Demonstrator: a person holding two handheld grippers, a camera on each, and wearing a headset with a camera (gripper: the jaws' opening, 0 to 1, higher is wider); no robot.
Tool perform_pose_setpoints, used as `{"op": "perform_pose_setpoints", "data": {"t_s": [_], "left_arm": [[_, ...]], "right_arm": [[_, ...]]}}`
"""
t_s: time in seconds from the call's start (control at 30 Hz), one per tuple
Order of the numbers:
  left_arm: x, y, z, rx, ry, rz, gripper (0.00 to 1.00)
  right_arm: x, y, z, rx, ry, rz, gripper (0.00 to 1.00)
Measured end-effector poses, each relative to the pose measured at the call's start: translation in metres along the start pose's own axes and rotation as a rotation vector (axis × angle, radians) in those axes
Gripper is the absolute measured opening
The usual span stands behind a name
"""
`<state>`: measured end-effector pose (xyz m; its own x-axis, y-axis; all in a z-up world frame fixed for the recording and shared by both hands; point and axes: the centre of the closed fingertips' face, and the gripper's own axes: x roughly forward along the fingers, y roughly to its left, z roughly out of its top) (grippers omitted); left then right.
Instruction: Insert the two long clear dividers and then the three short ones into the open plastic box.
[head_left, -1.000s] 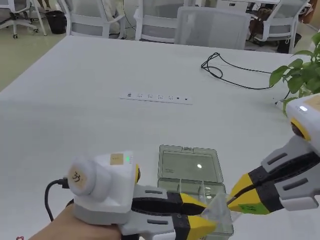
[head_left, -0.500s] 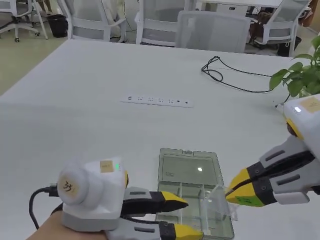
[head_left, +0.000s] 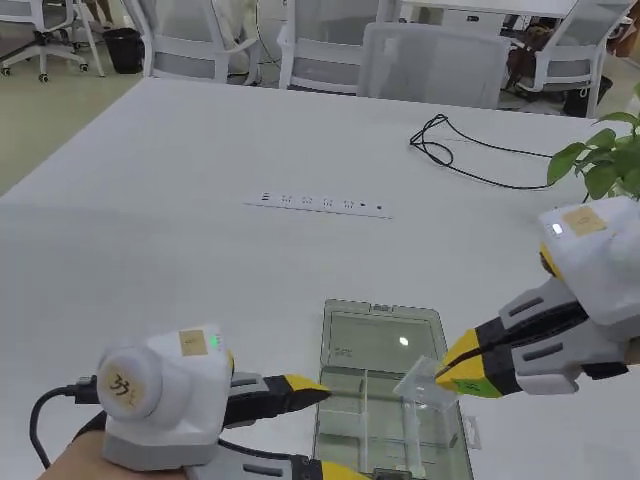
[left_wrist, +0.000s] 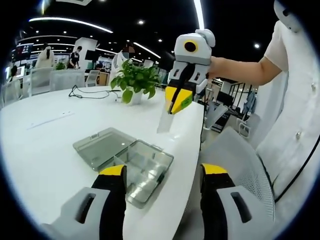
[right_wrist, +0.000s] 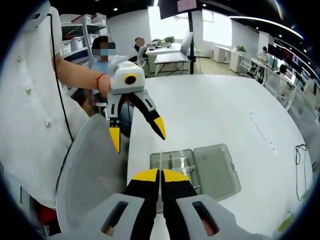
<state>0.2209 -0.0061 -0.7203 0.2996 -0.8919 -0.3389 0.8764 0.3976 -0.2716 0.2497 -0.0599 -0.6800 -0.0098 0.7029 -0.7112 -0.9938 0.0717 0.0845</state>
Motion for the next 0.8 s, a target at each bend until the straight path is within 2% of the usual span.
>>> {"op": "perform_pose_setpoints", "data": {"t_s": [0.2,0.4,0.57,0.8], "left_arm": [[-0.003,0.006,-0.007,-0.005,0.018,0.017,0.67],[-0.006,0.014,-0.012,-0.015,0.026,0.04,0.76],[-0.007,0.017,-0.014,-0.022,0.028,0.056,0.84],[-0.007,0.019,-0.016,-0.027,0.034,0.06,0.89]], "right_arm": [[0.016,-0.01,-0.007,0.001,0.008,-0.007,0.03],[0.033,-0.018,-0.021,-0.007,0.025,-0.003,0.03],[0.043,-0.024,-0.031,-0.006,0.031,-0.002,0.03],[0.051,-0.03,-0.04,-0.003,0.041,-0.006,0.03]]}}
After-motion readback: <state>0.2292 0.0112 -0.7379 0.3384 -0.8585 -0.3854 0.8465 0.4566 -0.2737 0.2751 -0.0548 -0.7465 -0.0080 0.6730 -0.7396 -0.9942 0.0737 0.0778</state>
